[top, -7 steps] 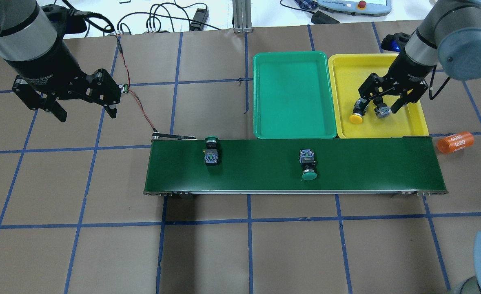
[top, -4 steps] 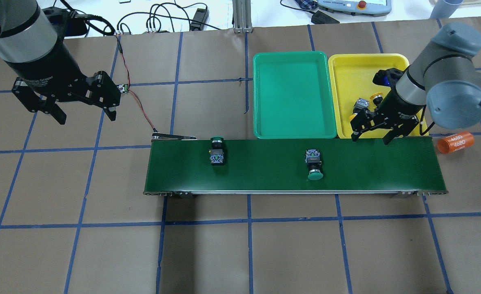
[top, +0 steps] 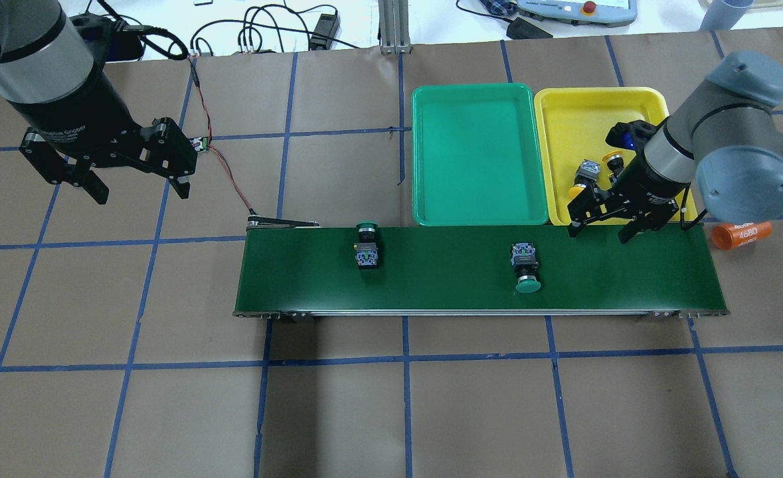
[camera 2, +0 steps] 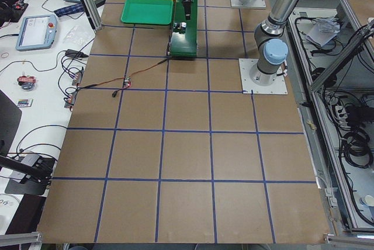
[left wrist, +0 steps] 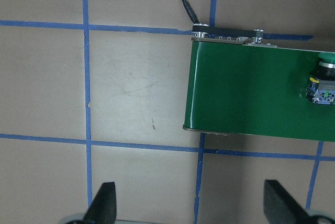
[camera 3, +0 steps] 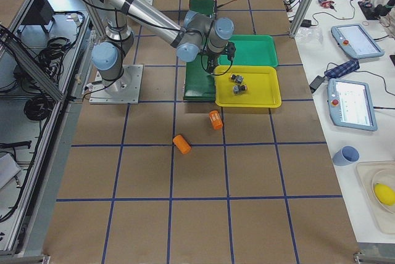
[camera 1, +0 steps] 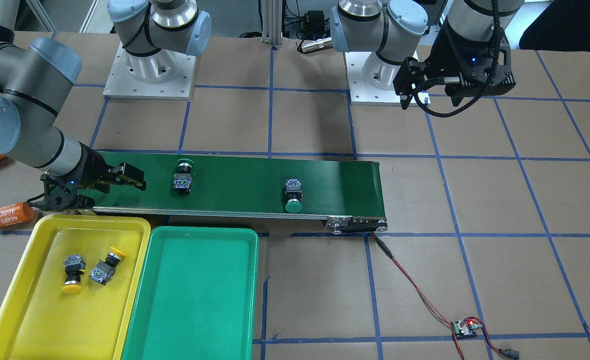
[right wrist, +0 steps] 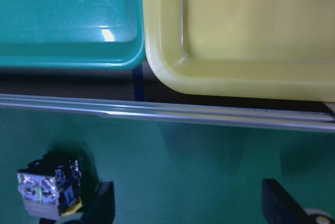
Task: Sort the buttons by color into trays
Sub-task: 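Hold the right gripper over the belt as the green button arrives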
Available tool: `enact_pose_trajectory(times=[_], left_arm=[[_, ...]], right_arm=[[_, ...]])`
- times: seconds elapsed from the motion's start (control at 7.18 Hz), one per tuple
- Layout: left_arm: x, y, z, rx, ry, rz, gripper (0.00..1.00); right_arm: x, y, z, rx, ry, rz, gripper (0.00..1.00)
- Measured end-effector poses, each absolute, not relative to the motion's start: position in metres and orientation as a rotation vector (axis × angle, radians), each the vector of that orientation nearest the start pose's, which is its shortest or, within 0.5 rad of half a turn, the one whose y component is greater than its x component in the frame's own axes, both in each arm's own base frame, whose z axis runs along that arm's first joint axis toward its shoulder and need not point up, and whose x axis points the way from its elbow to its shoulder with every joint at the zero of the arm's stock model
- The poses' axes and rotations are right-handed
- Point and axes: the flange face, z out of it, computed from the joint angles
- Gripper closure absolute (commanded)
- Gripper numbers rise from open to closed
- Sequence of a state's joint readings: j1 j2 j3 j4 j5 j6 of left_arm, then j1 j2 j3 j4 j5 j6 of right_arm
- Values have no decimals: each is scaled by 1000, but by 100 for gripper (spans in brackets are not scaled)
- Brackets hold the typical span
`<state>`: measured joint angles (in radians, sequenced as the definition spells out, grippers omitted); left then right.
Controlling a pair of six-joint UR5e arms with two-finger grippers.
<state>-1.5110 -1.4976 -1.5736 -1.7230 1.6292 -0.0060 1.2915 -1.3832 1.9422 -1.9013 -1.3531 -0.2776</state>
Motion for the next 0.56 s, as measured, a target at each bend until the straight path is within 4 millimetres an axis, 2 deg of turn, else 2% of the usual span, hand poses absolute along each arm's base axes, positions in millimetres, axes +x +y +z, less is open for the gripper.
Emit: enact_pose_trajectory(times=[0.56], left_arm=[[-101,-456,510,-96,3086,120,0]], right_arm=[[18,-506,251,64,2825,266,0]])
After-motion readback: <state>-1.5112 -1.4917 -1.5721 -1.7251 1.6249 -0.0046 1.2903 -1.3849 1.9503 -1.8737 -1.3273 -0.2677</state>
